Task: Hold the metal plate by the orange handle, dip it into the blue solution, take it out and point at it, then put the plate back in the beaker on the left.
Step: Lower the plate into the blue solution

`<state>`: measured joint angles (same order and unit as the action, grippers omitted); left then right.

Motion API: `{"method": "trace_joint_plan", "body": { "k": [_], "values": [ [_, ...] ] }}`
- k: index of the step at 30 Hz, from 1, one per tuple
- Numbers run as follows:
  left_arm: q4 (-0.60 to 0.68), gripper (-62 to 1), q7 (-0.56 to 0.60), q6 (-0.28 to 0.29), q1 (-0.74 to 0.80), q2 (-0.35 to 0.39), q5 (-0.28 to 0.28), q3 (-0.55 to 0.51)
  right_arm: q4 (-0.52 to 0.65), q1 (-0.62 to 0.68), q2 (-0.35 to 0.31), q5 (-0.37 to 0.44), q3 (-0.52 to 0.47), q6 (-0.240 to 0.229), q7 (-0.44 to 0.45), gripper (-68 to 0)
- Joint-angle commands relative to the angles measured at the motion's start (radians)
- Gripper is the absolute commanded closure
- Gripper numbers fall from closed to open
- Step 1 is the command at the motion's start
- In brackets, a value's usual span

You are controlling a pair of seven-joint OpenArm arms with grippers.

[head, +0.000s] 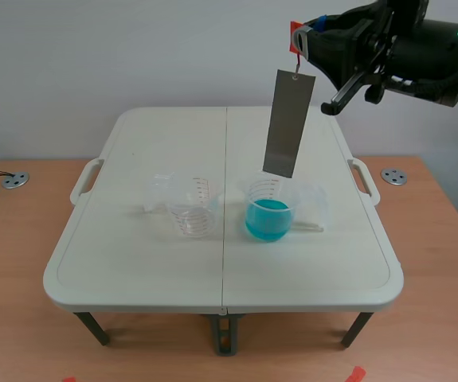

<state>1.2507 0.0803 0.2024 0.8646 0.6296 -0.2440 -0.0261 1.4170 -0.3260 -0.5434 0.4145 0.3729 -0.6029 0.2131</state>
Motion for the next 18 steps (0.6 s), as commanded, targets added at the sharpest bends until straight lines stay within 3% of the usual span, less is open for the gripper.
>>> {"method": "trace_joint_plan", "body": {
  "k": [1,18],
  "values": [
    [-0.005,-1.8,0.01,0.006,-0.006,-0.003,-0.003,0.025,-0.008,-0.017,0.005,0.008,-0.011,0.003,0.027,-1.3],
    [-0.093,-1.9,0.009,0.029,-0.006,-0.02,-0.003,0.297,-0.04,-0.017,0.007,-0.02,0.04,0.003,0.076,-1.4]
  ]
}}
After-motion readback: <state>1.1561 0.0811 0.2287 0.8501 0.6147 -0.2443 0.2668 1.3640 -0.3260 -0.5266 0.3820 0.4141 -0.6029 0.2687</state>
